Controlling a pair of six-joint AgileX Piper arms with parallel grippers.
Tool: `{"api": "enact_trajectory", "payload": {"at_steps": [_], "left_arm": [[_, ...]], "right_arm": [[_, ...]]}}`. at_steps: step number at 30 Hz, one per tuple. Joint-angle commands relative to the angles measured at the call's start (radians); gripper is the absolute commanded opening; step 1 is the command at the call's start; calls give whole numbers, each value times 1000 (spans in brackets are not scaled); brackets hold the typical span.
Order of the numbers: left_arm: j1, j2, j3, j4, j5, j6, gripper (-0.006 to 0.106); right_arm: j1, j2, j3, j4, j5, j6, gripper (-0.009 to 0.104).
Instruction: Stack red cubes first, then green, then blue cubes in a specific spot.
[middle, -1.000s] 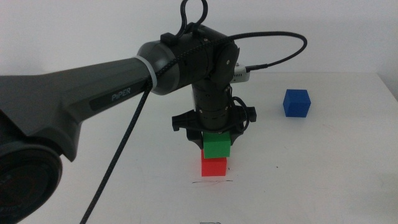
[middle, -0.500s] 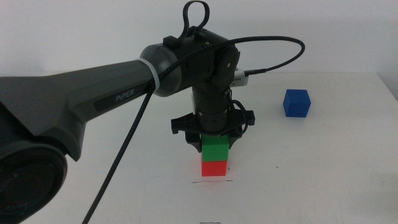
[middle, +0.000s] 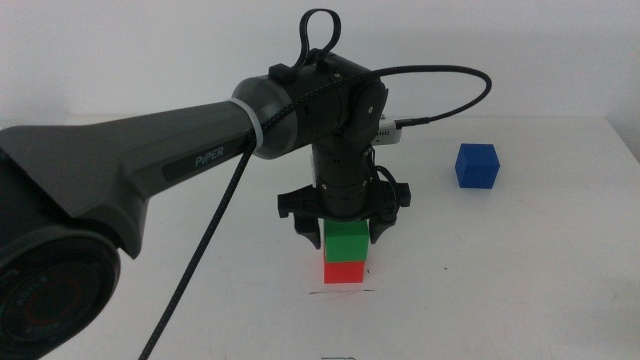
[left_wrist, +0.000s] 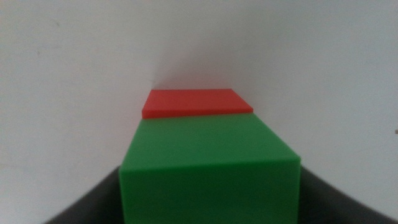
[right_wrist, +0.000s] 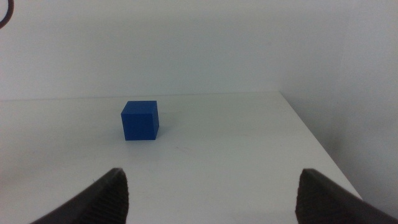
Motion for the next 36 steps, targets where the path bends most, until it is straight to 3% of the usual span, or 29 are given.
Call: {"api": "enact_trajectory", "payload": {"at_steps": [1, 11, 19, 25, 32, 36], "left_arm": [[-3, -59, -26, 0, -13, 18, 92], [-3, -154, -26, 24, -6, 88, 93], [-3, -434, -26, -9, 17, 193, 93], [8, -653, 18, 45, 63, 474, 93], [136, -1009, 327, -231, -80, 867, 93], [216, -1139, 472, -335, -175, 919, 93]], "right_arm": [[-7, -15, -10, -8, -75, -13, 90], [-7, -15, -10, -8, -75, -13, 90], [-7, -15, -10, -8, -75, -13, 90], [-7, -15, -10, -8, -75, -13, 90], [-7, -15, -10, -8, -75, -13, 90], [-7, -15, -10, -8, -75, -13, 90]]}}
